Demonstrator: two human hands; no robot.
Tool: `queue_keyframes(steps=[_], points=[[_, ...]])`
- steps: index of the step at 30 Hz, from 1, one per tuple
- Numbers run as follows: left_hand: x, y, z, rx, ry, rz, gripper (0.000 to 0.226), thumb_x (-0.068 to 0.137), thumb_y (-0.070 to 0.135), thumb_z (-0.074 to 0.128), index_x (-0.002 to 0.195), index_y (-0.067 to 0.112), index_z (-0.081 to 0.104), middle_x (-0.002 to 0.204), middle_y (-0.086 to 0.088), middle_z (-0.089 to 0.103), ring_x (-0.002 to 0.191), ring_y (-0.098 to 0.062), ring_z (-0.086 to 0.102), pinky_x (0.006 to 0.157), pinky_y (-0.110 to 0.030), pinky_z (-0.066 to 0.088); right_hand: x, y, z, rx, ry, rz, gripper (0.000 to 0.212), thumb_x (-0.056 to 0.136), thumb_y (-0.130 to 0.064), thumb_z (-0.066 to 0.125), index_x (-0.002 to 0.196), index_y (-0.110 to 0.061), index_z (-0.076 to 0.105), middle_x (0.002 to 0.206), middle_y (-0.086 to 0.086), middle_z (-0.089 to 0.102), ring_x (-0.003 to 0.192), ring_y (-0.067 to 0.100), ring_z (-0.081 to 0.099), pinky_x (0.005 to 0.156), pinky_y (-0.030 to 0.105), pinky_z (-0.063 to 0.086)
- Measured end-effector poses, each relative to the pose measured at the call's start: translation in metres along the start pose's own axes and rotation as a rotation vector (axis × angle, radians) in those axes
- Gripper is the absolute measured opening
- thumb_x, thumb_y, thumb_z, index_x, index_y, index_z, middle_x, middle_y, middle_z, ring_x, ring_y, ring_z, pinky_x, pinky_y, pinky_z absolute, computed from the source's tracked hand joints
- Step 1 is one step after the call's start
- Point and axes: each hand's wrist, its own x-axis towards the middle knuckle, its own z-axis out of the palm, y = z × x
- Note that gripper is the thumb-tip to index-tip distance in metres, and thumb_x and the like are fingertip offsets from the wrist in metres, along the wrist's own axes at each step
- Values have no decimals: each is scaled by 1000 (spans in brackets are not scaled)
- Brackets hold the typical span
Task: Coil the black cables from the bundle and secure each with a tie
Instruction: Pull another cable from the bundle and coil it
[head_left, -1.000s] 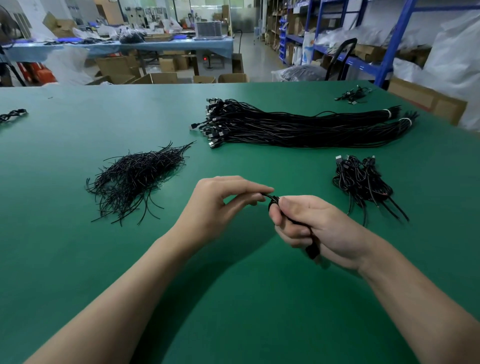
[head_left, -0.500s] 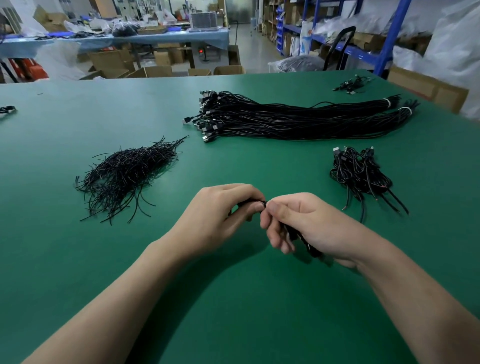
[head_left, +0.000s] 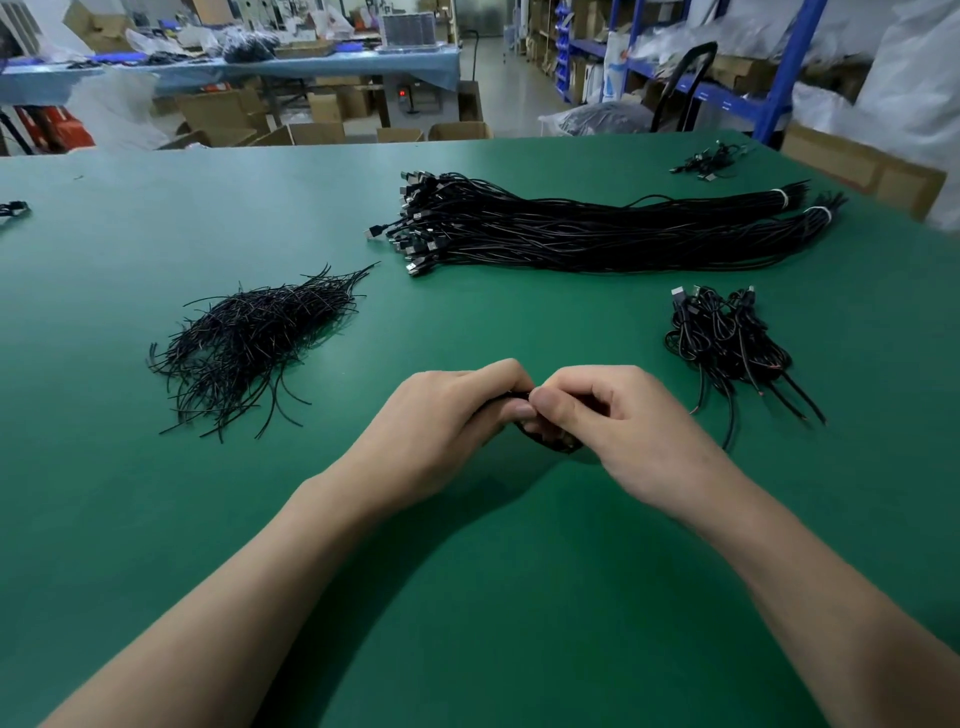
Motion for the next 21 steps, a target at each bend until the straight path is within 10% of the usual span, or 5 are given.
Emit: queue_keyframes(steps=[9, 21], points=[[-2, 7, -1, -140, 53, 9, 24, 104, 37, 44, 97, 19, 56, 70, 27, 54, 60, -1, 47, 60, -13, 35, -1, 5, -5, 305, -344, 203, 61, 93, -67, 35, 110, -19, 69, 102, 0, 77, 77, 13, 58, 65, 26, 41], [-4, 12, -1, -140, 77, 38, 17, 104, 40, 43, 95, 29, 51, 64, 16, 44, 60, -8, 40, 58, -21, 36, -5, 8, -6, 681, -573, 258, 41, 94, -59, 45, 79, -21, 53, 61, -2, 42, 47, 11, 37, 48, 18, 29]])
